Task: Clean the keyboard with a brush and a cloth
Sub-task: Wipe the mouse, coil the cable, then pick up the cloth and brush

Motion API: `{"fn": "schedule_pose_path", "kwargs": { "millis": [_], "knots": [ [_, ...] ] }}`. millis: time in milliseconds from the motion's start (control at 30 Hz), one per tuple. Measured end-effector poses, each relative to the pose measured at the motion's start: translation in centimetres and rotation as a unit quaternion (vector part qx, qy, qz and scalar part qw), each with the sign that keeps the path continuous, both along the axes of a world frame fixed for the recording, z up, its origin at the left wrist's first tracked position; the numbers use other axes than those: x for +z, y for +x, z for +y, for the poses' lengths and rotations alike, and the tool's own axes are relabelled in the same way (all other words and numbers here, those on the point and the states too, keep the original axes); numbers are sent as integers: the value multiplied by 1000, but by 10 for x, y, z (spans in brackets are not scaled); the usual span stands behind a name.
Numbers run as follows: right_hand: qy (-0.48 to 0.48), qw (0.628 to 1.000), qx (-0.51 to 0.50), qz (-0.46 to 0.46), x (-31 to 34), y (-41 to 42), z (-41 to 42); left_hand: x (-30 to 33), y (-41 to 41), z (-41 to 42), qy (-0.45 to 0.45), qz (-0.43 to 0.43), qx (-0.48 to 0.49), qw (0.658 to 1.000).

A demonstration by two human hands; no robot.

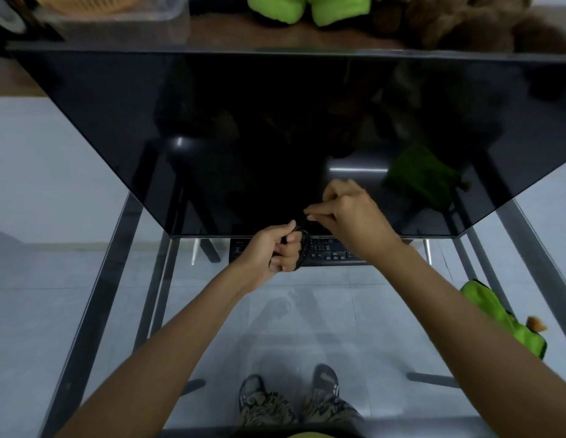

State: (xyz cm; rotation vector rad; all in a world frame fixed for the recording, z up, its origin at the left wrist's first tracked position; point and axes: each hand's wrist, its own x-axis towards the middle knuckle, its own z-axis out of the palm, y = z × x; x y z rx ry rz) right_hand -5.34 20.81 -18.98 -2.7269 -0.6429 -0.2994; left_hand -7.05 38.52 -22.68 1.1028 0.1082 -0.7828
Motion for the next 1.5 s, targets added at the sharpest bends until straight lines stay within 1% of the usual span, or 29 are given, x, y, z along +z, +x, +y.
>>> {"fn": "schedule_pose_path", "kwargs": {
  "millis": [67,100,133,167,200,267,300,333,367,400,467,500,567,667,733,833,867,967,1000,1033,1100,1133,1167,1233,1267,1300,1333,1400,1500],
  "knots": [
    [98,994,-36,30,-12,-2,8,2,1,1,-43,27,18,999],
    [154,984,-56,67,-17,-4,13,3,1,0,-53,30,25,998],
    [216,966,-72,121,-19,-7,17,5,2,-1,-57,27,31,998],
    [278,939,-83,186,-21,-10,21,7,2,-1,-60,23,38,997],
    [340,904,-86,246,-20,-13,25,9,4,-2,-64,20,48,997],
    [462,815,-74,341,-15,-18,26,12,7,2,-73,13,73,995],
    [506,774,-57,377,-13,-20,25,13,10,6,-67,-1,85,994],
    [525,750,-38,401,-10,-22,24,13,12,9,-51,-22,95,994],
    [516,751,-26,410,-7,-24,23,13,13,12,-32,-45,100,993],
    [489,771,-20,407,-6,-25,25,13,13,14,-15,-63,102,993],
    [419,827,-20,374,-6,-25,30,13,12,16,8,-81,101,992],
    [403,842,-23,357,-7,-25,32,13,11,16,18,-87,101,991],
    [411,846,-30,338,-10,-24,37,14,9,17,42,-107,99,988],
    [444,818,-68,360,-11,-22,39,13,8,24,81,-156,86,981],
    [454,801,-73,383,-11,-20,40,14,7,29,103,-191,81,973],
    [494,772,-75,392,-10,-18,44,18,6,33,139,-232,113,956],
    [506,763,-82,393,-10,-17,48,18,6,33,165,-258,129,943],
    [538,735,-126,393,-11,-13,59,13,5,34,257,-343,169,888],
    [550,725,-134,392,-10,-12,62,12,6,34,277,-352,180,876],
    [558,719,-134,392,-9,-11,63,11,8,35,288,-347,187,873],
    [564,708,-112,410,-5,-11,63,8,14,39,308,-327,183,874],
    [571,692,-97,430,-4,-12,62,6,17,41,321,-326,173,872],
    [583,667,-86,456,-3,-13,61,3,20,43,334,-336,161,866],
    [608,604,-74,510,-5,-18,57,-3,21,43,358,-383,128,842],
    [611,584,-68,530,-6,-21,57,-5,22,42,363,-411,109,829],
    [605,583,-64,539,-9,-24,56,-8,23,39,359,-429,92,824],
    [598,592,-69,536,-11,-27,55,-10,22,35,350,-434,75,826],
    [591,618,-114,505,-15,-33,49,-16,20,25,320,-408,44,854],
    [587,649,-192,444,-21,-46,26,-31,12,2,277,-343,23,897]
  ]
}}
